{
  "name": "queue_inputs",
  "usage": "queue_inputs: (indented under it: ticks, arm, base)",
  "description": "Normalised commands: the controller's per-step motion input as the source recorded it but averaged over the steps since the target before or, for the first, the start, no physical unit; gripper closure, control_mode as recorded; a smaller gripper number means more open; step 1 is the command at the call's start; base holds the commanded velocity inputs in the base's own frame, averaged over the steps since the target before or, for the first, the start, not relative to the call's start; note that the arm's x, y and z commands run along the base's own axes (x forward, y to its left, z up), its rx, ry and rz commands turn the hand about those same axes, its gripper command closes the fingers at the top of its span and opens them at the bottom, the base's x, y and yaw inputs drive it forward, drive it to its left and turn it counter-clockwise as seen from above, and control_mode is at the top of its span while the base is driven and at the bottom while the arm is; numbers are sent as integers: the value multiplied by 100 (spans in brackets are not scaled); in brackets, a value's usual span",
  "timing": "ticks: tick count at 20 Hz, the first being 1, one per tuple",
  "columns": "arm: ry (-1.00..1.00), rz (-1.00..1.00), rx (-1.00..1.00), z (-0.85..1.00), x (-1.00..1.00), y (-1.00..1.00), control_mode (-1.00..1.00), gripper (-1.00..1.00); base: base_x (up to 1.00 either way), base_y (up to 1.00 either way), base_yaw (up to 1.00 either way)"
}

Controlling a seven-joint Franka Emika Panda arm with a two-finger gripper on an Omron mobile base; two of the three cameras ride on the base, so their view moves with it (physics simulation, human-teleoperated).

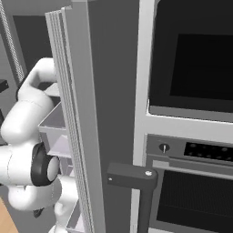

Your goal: Grab a lemon wedge from the fridge and one ice cube from the ice bowl, and put them in the glass of lemonade.

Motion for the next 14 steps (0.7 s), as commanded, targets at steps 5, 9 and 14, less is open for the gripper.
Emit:
queue_inputs:
  ticks: [5, 9, 14]
  arm:
    - [9, 0, 0, -18, 54, 0, -100, -100]
    - [6, 0, 0, -19, 14, 0, -100, -100]
    - [-1, -2, 0, -14, -28, 0, -100, -100]
  base:
    - [0, 0, 0]
    - [0, 0, 0]
    - [0, 0, 0]
